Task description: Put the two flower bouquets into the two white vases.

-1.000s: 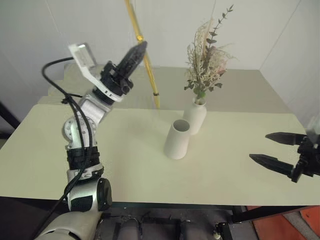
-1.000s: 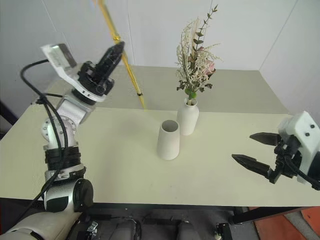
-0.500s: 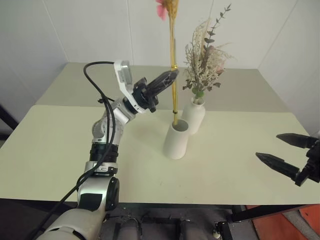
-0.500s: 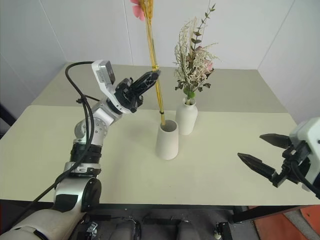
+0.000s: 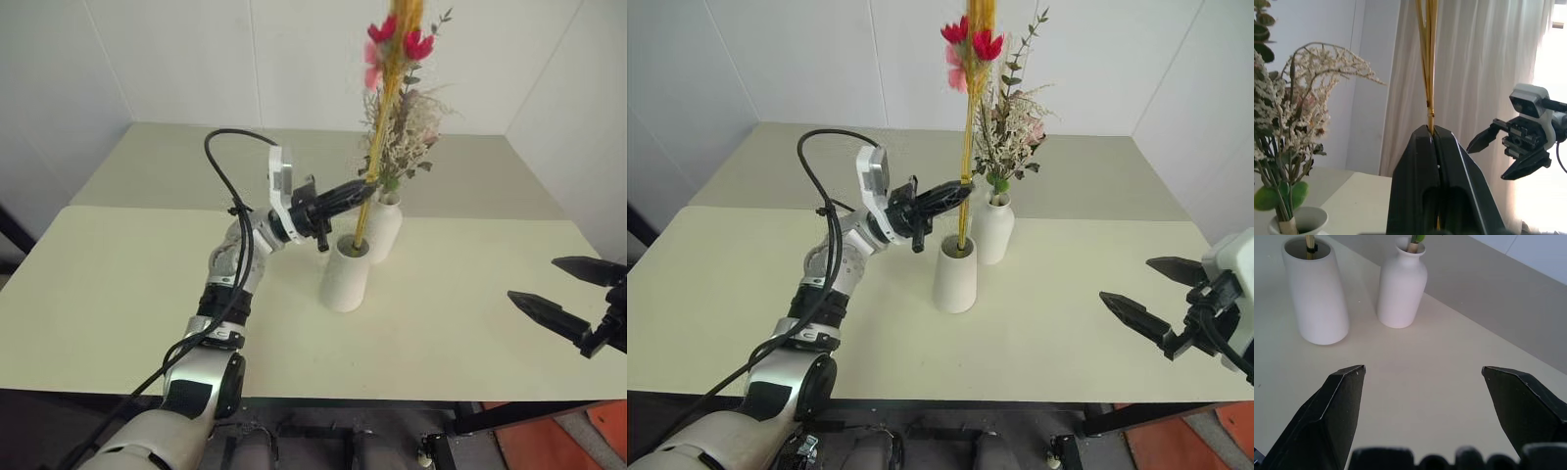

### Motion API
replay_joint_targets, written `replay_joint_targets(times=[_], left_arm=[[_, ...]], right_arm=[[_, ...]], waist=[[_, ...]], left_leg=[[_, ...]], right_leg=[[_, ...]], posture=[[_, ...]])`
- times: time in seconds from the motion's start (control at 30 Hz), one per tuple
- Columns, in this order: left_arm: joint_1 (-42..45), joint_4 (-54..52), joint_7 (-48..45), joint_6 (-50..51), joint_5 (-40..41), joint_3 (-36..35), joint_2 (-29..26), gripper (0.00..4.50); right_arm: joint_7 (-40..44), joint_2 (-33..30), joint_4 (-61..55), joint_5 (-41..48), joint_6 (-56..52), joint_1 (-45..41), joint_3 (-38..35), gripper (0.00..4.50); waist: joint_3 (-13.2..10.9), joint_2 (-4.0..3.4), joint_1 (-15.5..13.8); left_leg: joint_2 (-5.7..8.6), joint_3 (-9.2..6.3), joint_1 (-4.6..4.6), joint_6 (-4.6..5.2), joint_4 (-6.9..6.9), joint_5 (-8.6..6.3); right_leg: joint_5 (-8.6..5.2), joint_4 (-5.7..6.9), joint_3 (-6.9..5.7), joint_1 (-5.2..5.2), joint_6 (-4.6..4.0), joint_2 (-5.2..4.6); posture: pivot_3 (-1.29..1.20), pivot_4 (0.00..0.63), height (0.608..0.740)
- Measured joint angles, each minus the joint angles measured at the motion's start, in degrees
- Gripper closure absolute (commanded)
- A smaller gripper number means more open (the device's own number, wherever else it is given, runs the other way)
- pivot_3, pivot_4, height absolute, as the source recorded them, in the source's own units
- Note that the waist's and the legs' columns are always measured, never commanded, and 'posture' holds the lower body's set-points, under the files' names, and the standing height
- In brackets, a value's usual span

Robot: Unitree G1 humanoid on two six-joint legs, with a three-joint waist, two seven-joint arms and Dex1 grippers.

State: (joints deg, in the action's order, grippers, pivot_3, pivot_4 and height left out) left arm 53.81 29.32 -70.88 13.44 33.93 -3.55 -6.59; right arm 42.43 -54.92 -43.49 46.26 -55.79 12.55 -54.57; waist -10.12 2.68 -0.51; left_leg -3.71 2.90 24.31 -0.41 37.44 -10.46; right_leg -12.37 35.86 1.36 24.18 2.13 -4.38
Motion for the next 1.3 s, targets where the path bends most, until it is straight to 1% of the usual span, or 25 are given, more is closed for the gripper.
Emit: replay_joint_targets(times=[0.17,0.3,0.37,0.47,0.6,0.73,0.87,0.97,1.1,1.23,1.3], left_arm=[[-0.7,-1.4,-0.7,1.0,-0.6,0.2,-2.8,2.26],[-3.3,-2.3,-1.4,0.6,-4.1,1.8,-7.5,1.05],[-6.3,-2.6,-2.4,0.2,-5.8,2.4,-11.3,0.45],[-9.6,-3.2,-3.1,0.2,-6.1,1.2,-16.0,0.45],[-12.8,-6.7,-0.9,1.6,-4.5,-4.0,-21.4,0.45],[-17.3,-10.4,-0.1,2.0,-4.2,-8.5,-28.5,0.45],[-23.1,-16.2,-2.0,3.3,-3.0,-11.7,-36.3,0.45],[-24.8,-19.4,-2.8,3.6,-2.4,-14.0,-41.3,0.45],[-25.3,-21.2,-3.6,4.1,-1.7,-16.5,-45.0,0.45],[-25.3,-24.6,-4.4,5.4,1.5,-17.6,-45.6,0.45],[-25.3,-24.8,-4.4,5.2,1.3,-17.5,-45.7,0.45]], right_arm=[[0.0,0.0,0.0,-0.1,0.0,0.4,0.0,0.0],[0.0,0.0,0.1,-0.4,0.4,1.0,0.3,0.0],[0.1,0.0,0.2,-0.8,0.5,1.8,0.4,0.0],[0.2,0.2,0.3,-1.3,0.7,2.4,0.5,0.0],[1.2,0.2,1.0,-2.1,1.5,3.2,0.6,0.0],[3.6,-0.4,3.3,-3.1,2.6,4.3,0.5,0.0],[6.7,-3.1,7.1,-5.5,4.7,4.1,0.1,0.0],[8.3,-4.7,9.8,-6.8,5.7,3.0,0.0,0.0],[10.3,-5.9,11.8,-7.7,6.9,1.7,0.1,0.0],[11.9,-6.9,12.7,-8.0,7.3,0.9,0.1,0.0],[12.7,-6.9,12.7,-8.4,7.3,1.0,0.1,0.0]], waist=[[0.0,0.0,0.0],[0.0,-0.05,0.0],[0.0,-0.06,0.3],[0.0,-0.06,0.4],[0.0,-0.06,0.4],[0.0,-0.07,0.5],[0.0,-0.07,0.7],[0.0,-0.07,0.4],[0.0,-0.08,0.2],[0.0,-0.08,0.1],[0.0,-0.08,0.1]], left_leg=[[0.0,0.0,0.0,0.0,-0.01,0.0],[0.0,0.01,-0.02,0.0,-0.01,0.0],[-0.02,0.01,-0.02,0.0,-0.05,0.0],[-0.03,0.01,-0.01,0.0,-0.06,0.0],[-0.04,0.02,-0.02,0.0,-0.06,0.0],[-0.07,0.05,-0.05,0.0,-0.11,-0.01],[-0.12,0.09,-0.05,-0.01,-0.13,-0.01],[-0.11,0.1,-0.06,-0.02,-0.14,-0.01],[-0.11,0.12,-0.06,-0.02,-0.17,-0.01],[-0.13,0.13,-0.06,-0.02,-0.18,-0.01],[-0.13,0.14,-0.08,-0.02,-0.18,-0.01]], right_leg=[[0.0,0.0,0.0,0.0,0.01,0.0],[0.0,0.0,0.0,-0.01,0.0,0.0],[0.0,0.01,0.01,0.03,-0.01,0.0],[0.0,0.0,0.0,0.04,-0.01,0.0],[0.0,0.0,-0.01,0.04,-0.01,-0.01],[-0.02,0.0,-0.01,0.04,-0.03,-0.01],[-0.12,-0.02,-0.02,0.08,-0.21,-0.02],[-0.22,-0.03,-0.05,0.07,-0.38,-0.05],[-0.23,-0.05,-0.05,0.08,-0.38,-0.05],[-0.23,-0.04,-0.05,0.08,-0.37,-0.04],[-0.23,-0.03,-0.05,0.08,-0.37,-0.03]], posture=[[0.0,0.15,0.74],[0.0,0.15,0.74],[0.0,0.15,0.74],[0.0,0.15,0.74],[0.0,0.15,0.74],[0.0,0.15,0.74],[0.0,0.15,0.74],[0.0,0.15,0.74],[0.0,0.15,0.74],[0.0,0.15,0.74],[0.0,0.15,0.74]])
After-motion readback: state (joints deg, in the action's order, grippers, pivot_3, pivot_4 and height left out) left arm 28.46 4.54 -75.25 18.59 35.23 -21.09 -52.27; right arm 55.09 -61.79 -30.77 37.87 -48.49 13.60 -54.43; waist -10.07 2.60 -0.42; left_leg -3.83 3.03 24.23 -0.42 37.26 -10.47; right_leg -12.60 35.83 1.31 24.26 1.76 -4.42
